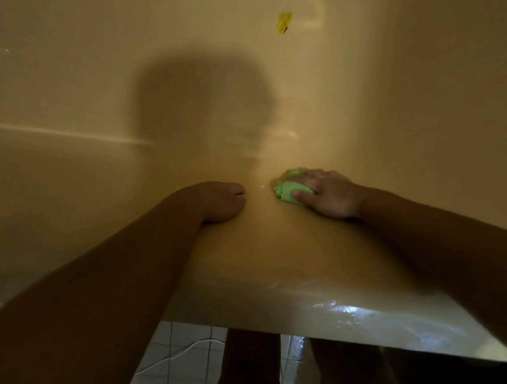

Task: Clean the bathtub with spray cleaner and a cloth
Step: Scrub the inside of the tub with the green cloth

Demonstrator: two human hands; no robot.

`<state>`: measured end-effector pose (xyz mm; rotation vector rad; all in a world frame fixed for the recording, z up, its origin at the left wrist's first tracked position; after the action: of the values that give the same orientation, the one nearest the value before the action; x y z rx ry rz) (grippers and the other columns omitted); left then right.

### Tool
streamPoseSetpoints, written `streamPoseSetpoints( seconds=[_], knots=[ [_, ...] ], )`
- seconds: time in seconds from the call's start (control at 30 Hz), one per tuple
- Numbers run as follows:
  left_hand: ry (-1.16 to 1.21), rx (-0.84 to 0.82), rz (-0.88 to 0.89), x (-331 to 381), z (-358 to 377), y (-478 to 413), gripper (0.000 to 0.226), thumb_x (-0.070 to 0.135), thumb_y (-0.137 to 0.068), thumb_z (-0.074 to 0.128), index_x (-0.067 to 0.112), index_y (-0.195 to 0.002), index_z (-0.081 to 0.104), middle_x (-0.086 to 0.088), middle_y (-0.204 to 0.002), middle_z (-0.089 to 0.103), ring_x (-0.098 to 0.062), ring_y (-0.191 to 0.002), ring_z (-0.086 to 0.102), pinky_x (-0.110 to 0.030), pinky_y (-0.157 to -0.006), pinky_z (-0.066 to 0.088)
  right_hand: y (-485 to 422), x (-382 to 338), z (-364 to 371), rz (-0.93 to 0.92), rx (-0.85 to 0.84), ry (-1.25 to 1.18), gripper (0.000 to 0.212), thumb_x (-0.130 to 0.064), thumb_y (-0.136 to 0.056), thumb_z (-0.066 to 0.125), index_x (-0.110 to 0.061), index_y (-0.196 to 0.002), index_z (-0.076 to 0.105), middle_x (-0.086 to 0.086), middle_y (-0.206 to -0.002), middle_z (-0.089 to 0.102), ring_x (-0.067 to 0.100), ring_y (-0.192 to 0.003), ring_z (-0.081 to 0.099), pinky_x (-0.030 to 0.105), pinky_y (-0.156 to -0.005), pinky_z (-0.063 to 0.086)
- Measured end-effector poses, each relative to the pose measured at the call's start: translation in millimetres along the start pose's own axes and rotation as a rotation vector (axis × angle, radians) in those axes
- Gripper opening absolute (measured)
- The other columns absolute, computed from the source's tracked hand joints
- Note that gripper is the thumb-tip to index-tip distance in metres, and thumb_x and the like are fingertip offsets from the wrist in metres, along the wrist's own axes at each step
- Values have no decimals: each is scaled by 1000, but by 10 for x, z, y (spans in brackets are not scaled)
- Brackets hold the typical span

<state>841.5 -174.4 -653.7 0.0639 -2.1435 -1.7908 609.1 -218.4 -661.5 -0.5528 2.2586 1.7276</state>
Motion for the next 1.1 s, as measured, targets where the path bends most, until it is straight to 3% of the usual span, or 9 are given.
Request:
streamPoseSetpoints(
  seconds=[0.13,0.23,0.37,0.43,0.5,0.6,0.77,0.97,1.1],
  knots=[
    [-3,12,12,-39,-19,20,54,43,-112,28,25,-163,29,0,-171,22,-20,-155,25,-31,-125,19,-406,-169,148,98,32,-43,60,-65,-105,27,-45,-161,21,-1,-173,15,33,-157,15,49,-126,11],
    [-11,4,17,-122,-42,84,54,41,-112,27,22,-163,28,-1,-171,21,-19,-156,23,-31,-126,17,104,-576,63,-124,-62,-195,54,-54,-109,34,-40,-161,28,-6,-168,23,17,-156,15,36,-125,8],
    [-28,-11,5,-254,-93,178,54,40,-113,27,21,-163,26,-2,-172,18,-19,-157,21,-31,-126,16,1105,-902,-79,-355,-159,-387,50,-66,-100,41,-60,-149,36,-32,-156,22,-11,-146,13,17,-117,10],
    [-25,-18,-3,-279,-95,194,55,43,-113,27,23,-164,25,0,-172,17,-20,-157,20,-35,-127,16,1170,-876,-126,-380,-178,-433,51,-70,-96,41,-62,-146,37,-32,-160,23,-14,-147,14,10,-115,9],
    [-28,-12,-4,-293,-90,160,56,45,-112,27,23,-164,25,0,-172,17,-19,-157,20,-36,-128,15,886,-780,-142,-353,-153,-369,54,-64,-100,40,-51,-152,37,-27,-157,27,-14,-143,19,3,-113,8],
    [-37,-15,-1,-313,-82,102,55,43,-113,25,22,-164,23,-1,-172,16,-19,-158,17,-35,-128,13,131,-486,-34,-258,-53,-215,56,-52,-107,41,-30,-158,37,-7,-162,35,8,-148,29,27,-127,15],
    [-37,-4,14,-335,-75,39,54,41,-113,26,22,-164,24,-2,-172,16,-19,-158,17,-31,-127,12,-675,-280,163,22,-41,-32,65,-70,-102,25,-47,-162,13,2,-174,9,32,-159,10,50,-127,10],
    [-59,16,15,-327,-70,10,55,41,-112,26,21,-163,26,-4,-172,20,-21,-157,22,-35,-127,17,301,-826,-8,-225,-56,-215,54,-52,-108,41,-40,-159,31,-13,-166,24,8,-154,15,23,-119,6],
    [-74,-3,28,-288,-47,-1,55,38,-113,25,19,-164,23,-4,-172,16,-21,-158,19,-34,-128,15,1034,-619,-68,-146,-135,-275,63,-67,-97,38,-52,-157,27,-30,-152,21,-5,-145,15,21,-118,8]
  ],
)
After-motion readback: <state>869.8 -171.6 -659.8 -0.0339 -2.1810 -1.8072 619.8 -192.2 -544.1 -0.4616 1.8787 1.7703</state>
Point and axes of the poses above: each hand's wrist, its own y-axis away from the middle knuckle, its own z-axis out of the palm, x = y × z, the point moved 5 cm from there along -y, towards the middle knuckle
